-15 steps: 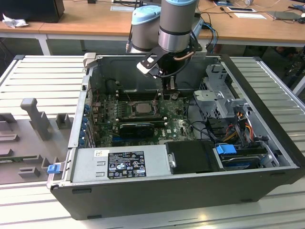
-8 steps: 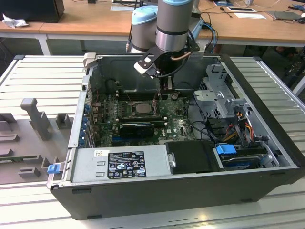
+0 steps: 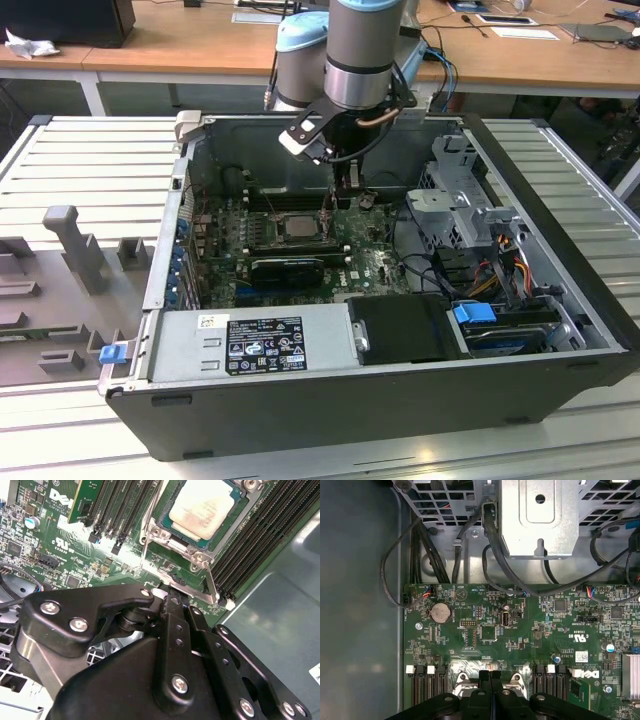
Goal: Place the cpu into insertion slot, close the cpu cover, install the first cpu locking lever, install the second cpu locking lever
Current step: 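Close the cpu cover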
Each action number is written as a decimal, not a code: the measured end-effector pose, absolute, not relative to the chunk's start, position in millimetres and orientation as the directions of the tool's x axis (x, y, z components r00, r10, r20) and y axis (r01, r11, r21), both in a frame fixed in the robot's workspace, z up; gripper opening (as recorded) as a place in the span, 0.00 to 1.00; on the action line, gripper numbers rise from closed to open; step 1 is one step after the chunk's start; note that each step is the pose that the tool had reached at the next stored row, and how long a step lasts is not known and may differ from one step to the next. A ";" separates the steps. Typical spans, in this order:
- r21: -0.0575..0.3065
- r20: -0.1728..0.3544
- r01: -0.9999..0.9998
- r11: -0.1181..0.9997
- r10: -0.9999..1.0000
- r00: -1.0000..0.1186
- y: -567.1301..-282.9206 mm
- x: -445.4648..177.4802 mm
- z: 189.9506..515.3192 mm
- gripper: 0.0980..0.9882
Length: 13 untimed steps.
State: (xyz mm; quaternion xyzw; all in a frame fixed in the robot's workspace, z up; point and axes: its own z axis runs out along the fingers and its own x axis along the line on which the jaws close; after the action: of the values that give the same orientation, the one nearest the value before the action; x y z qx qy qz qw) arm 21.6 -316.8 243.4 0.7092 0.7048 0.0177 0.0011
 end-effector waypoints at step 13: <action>0.026 0.024 1.000 -0.007 1.000 0.006 -316.8 17.1 243.4 0.01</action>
State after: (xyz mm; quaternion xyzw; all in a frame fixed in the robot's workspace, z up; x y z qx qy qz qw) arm 17.1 -316.8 243.4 0.7092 0.7048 0.0177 0.0011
